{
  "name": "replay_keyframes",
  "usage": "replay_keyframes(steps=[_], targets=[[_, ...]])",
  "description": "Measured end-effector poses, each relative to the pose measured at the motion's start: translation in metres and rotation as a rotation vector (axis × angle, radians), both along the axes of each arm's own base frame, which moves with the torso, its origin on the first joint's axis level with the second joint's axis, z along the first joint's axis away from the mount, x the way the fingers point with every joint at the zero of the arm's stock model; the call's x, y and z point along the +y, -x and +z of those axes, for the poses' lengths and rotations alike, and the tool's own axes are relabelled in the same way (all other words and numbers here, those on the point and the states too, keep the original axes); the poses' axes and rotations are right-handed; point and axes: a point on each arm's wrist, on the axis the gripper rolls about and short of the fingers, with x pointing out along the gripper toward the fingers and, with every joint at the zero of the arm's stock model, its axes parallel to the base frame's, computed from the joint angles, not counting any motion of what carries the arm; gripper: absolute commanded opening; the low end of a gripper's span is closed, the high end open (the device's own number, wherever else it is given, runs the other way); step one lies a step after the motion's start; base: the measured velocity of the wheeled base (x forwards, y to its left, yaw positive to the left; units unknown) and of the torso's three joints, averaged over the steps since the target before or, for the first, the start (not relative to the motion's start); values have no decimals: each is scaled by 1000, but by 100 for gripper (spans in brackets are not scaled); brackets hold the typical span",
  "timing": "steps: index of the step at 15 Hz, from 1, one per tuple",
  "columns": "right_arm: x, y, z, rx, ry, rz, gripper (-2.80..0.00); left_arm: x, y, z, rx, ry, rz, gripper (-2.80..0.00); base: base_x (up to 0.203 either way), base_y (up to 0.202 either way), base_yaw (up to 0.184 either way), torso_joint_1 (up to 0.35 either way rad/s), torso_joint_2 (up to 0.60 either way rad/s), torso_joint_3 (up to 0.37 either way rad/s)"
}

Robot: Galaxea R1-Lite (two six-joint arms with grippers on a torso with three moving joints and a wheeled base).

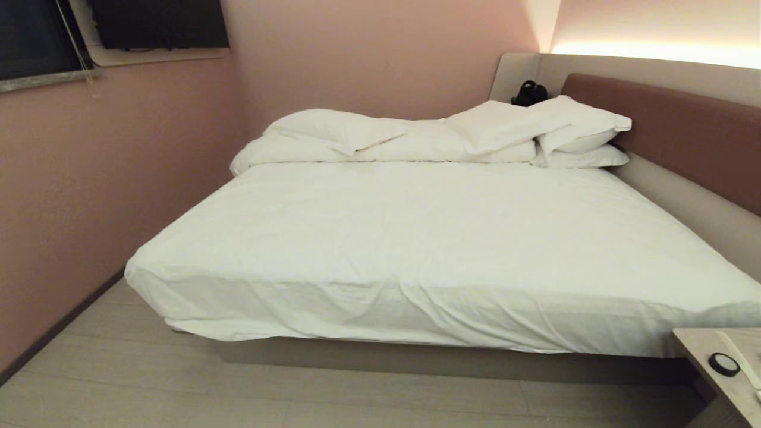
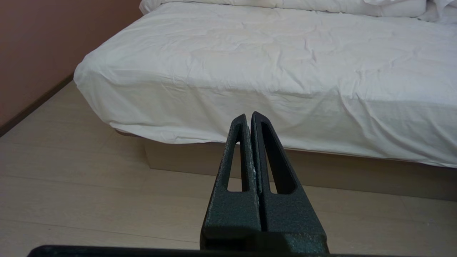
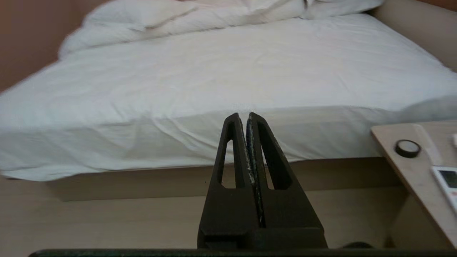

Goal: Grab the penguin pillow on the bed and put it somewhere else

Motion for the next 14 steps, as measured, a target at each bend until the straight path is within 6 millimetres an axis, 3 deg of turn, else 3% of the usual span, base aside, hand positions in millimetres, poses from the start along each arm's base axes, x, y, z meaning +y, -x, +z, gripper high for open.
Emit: replay_keyframes(steps=[6, 14], targets=[[-1, -27, -36, 27, 109, -25, -280, 0, 0, 0, 0, 0, 0, -280, 0, 0, 0, 0, 0, 0], [0, -39, -58, 37, 138, -21, -280, 0, 0, 0, 0, 0, 0, -280, 0, 0, 0, 0, 0, 0]])
